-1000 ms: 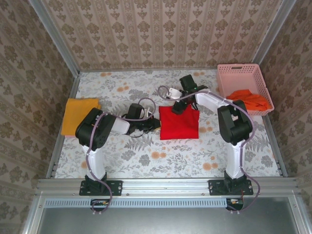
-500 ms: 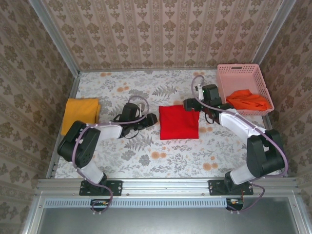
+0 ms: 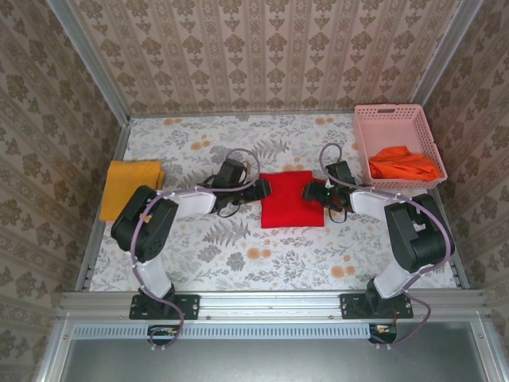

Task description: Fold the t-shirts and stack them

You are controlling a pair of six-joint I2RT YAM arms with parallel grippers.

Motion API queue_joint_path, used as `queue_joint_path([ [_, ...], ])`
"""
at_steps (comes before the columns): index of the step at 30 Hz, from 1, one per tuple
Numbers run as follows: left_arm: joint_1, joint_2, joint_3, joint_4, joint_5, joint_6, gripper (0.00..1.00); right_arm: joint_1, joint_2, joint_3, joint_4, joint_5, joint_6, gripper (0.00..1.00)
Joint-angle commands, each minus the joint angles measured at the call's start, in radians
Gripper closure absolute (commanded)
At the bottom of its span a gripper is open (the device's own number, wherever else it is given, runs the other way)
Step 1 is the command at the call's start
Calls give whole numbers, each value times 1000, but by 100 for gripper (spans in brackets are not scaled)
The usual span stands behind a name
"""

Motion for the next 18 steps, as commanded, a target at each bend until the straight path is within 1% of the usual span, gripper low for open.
queue_joint_path([
  [1, -7, 48, 43, -16, 33, -9, 29, 3, 62, 26, 42, -79, 30, 27],
  [2, -7, 59, 52, -12, 40, -10, 32, 5, 73, 31, 44, -89, 26, 31],
  [4, -9, 79, 71, -8, 50, -12, 42, 12, 93, 46, 46, -120, 18, 36],
  [7, -8, 105, 92, 5, 71, -18, 50, 35, 100, 63, 35, -134, -6, 38],
  [11, -13, 119, 108, 12, 94, -21, 57, 64, 86, 79, 24, -128, -18, 39],
  [15, -17, 106, 111, 13, 104, -23, 59, 104, 85, 107, 8, -128, -9, 43],
  [18, -17, 86, 99, 29, 113, -36, 56, 123, 104, 120, 29, -152, 5, 50],
])
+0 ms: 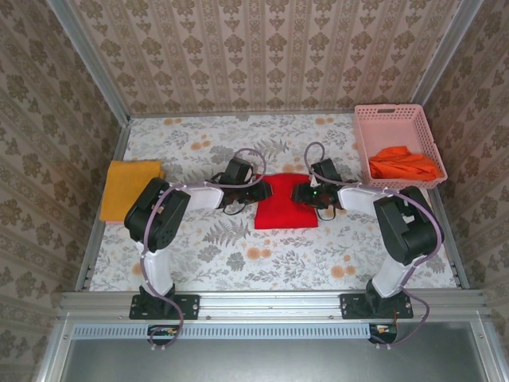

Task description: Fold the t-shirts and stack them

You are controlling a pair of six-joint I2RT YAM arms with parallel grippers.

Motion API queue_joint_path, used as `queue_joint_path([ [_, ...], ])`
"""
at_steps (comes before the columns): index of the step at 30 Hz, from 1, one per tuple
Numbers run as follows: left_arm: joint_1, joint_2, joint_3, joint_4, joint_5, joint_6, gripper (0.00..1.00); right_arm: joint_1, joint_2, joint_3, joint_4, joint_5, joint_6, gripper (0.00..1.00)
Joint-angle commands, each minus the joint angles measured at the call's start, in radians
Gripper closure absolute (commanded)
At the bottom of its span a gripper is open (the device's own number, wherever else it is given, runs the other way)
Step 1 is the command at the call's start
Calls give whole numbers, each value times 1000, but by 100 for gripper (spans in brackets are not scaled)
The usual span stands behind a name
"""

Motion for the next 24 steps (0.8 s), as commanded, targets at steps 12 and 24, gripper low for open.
queue_joint_path([
  [12, 1, -197, -84, -171, -120, 117, 24, 13, 69, 33, 69, -76, 61, 69],
  [24, -36, -208, -153, -118, -65, 39, 33, 1, 141, 30, 68, -69, 85, 80],
])
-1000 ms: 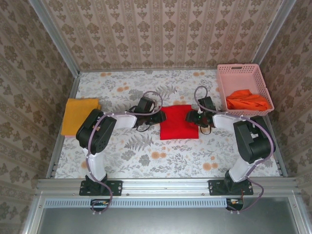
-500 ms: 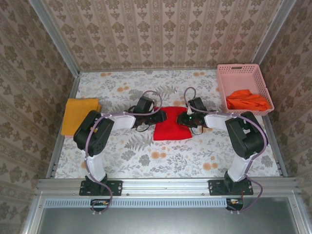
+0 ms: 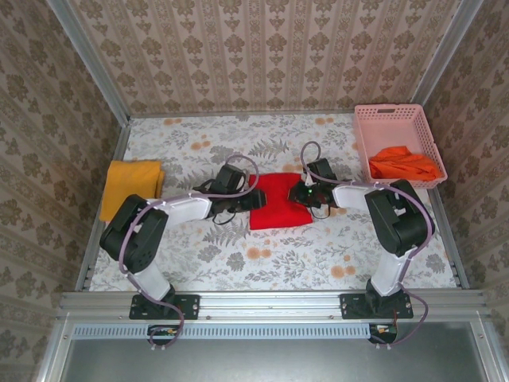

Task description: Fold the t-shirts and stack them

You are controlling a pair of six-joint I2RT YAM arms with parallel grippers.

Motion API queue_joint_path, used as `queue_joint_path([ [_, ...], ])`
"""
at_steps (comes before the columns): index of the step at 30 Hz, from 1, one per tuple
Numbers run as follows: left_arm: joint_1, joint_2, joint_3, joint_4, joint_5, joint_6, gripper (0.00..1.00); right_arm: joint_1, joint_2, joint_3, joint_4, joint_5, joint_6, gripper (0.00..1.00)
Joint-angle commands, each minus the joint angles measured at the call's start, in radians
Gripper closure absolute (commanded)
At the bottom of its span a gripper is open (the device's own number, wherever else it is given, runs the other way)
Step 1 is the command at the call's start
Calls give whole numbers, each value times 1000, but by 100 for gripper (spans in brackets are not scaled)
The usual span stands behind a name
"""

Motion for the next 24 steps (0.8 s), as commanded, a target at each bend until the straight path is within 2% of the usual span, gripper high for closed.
queue_joint_path([
  [1, -13, 29, -3, 39, 22, -33, 33, -4, 55, 2, -25, 8, 14, 80],
  [7, -14, 70, 8, 97, 57, -61, 36, -3, 63, -2, -19, -4, 13, 81],
  [11, -14, 72, 41, 21, 8, -26, 36, -3, 64, -6, -17, -8, 10, 82],
  [18, -8, -11, 51, -114, -121, 46, 33, -5, 67, -10, -16, -14, -1, 83],
  [24, -8, 56, 113, -122, -85, 60, 31, -5, 89, 1, -12, -23, 4, 82],
])
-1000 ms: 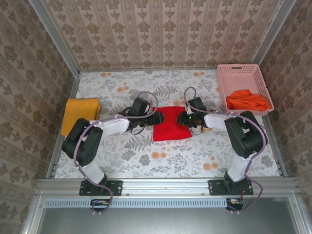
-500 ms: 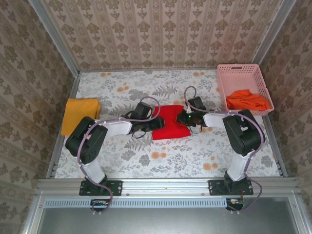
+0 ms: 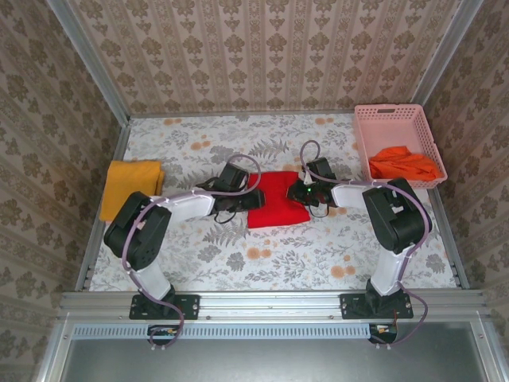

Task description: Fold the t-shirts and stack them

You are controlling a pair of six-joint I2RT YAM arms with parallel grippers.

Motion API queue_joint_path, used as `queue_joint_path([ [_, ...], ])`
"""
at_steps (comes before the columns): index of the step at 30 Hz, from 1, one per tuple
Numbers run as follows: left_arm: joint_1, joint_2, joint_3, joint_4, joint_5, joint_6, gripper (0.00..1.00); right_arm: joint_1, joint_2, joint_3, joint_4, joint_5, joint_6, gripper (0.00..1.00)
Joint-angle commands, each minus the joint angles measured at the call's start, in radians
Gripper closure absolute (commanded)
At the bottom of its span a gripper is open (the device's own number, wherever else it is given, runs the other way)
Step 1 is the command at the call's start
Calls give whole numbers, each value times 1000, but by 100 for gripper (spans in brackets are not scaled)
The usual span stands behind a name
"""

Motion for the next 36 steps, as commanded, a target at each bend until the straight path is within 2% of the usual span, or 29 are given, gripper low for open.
queue_joint_path([
  [1, -3, 32, 52, -26, -3, 35, 31, -1, 63, -6, -62, 8, -5, 82],
  [9, -6, 76, 73, -45, -42, 33, 28, -1, 51, -13, -72, 8, -11, 83],
  [16, -10, 56, 74, -72, -93, 50, 26, -2, 51, -17, -70, 8, -11, 83],
  [26, -13, 118, 85, 20, 17, -4, 36, -1, 56, -10, -69, 1, -14, 83],
  [32, -19, 140, 84, 22, 9, -14, 37, -1, 57, -9, -68, -5, -14, 83],
  [36, -18, 145, 60, 101, 55, -48, 41, -2, 55, -7, -68, -9, -15, 84],
])
